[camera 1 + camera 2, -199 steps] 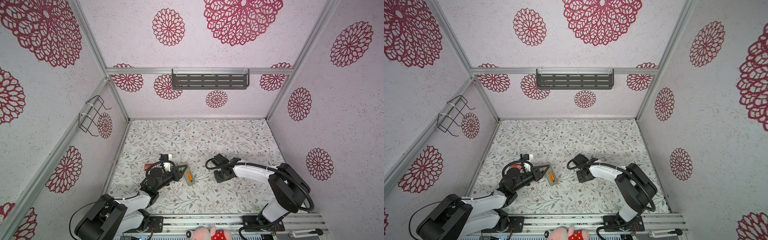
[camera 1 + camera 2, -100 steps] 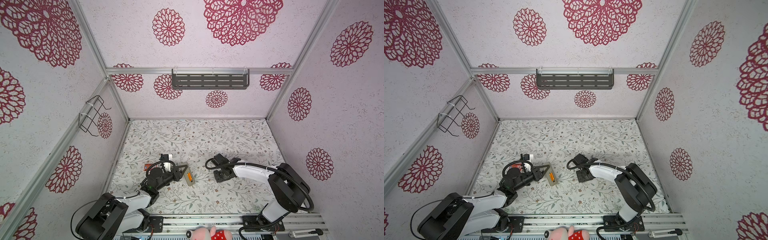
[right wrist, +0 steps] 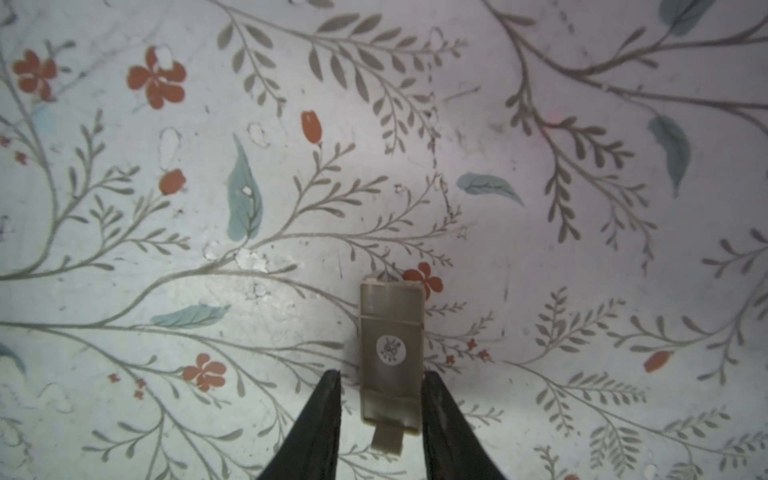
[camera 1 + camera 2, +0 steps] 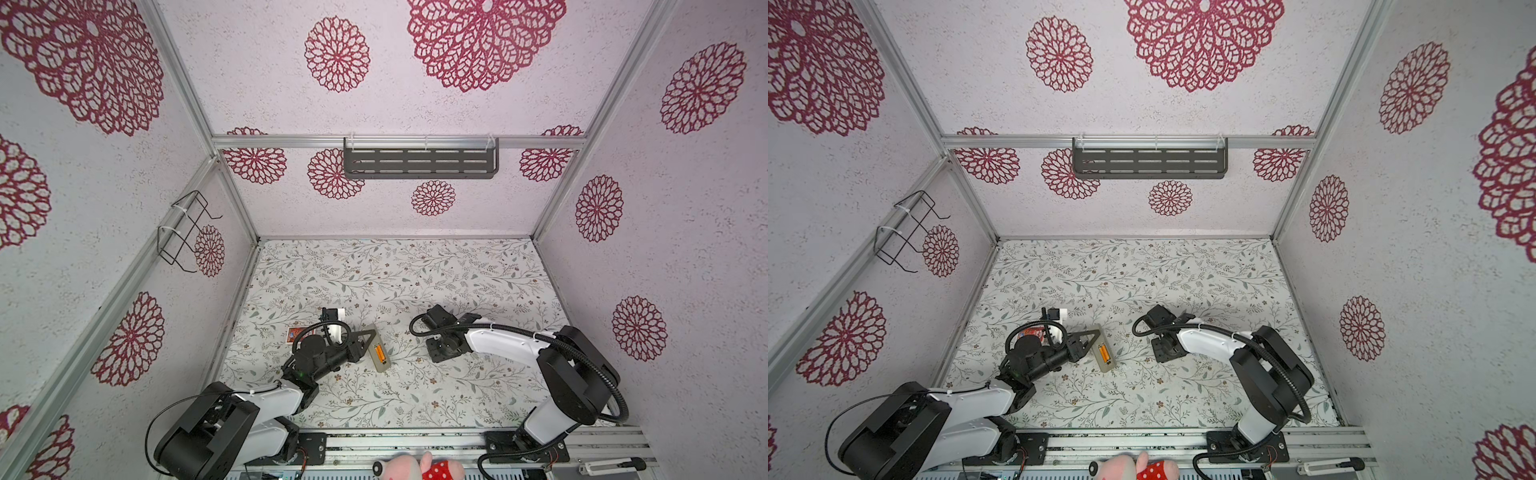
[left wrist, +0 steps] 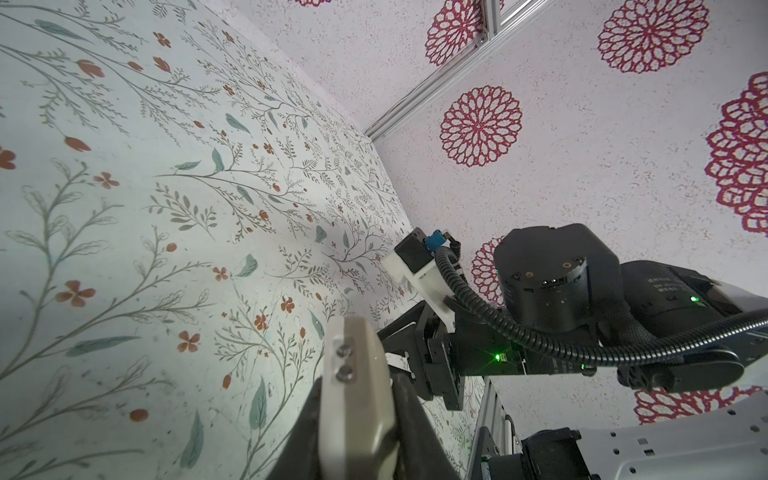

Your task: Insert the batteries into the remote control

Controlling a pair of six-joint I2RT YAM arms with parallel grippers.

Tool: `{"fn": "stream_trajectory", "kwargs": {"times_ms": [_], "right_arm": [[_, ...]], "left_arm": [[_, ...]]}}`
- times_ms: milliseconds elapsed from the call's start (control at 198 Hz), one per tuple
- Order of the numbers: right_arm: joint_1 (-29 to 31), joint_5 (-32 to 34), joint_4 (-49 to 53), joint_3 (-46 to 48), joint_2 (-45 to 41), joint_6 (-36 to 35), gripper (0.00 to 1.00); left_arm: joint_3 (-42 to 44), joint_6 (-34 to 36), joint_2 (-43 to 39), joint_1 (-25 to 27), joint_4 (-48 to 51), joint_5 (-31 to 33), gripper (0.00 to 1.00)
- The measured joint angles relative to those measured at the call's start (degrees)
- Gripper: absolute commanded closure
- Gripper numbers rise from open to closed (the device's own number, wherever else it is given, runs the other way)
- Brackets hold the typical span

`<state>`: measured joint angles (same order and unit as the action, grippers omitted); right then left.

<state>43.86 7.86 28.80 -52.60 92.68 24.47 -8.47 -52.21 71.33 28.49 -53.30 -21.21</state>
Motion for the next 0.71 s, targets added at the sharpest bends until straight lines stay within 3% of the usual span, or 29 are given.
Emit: {"fn": "stream_trajectory", "kwargs": {"times_ms": [707], "right_arm": [[0.07,0.09,-1.05,0.26,1.44,0.02,0.66]], "left_arm": [[0.00,-0.13,0.04,0.00,-0.04,-0.15,1.00]]}}
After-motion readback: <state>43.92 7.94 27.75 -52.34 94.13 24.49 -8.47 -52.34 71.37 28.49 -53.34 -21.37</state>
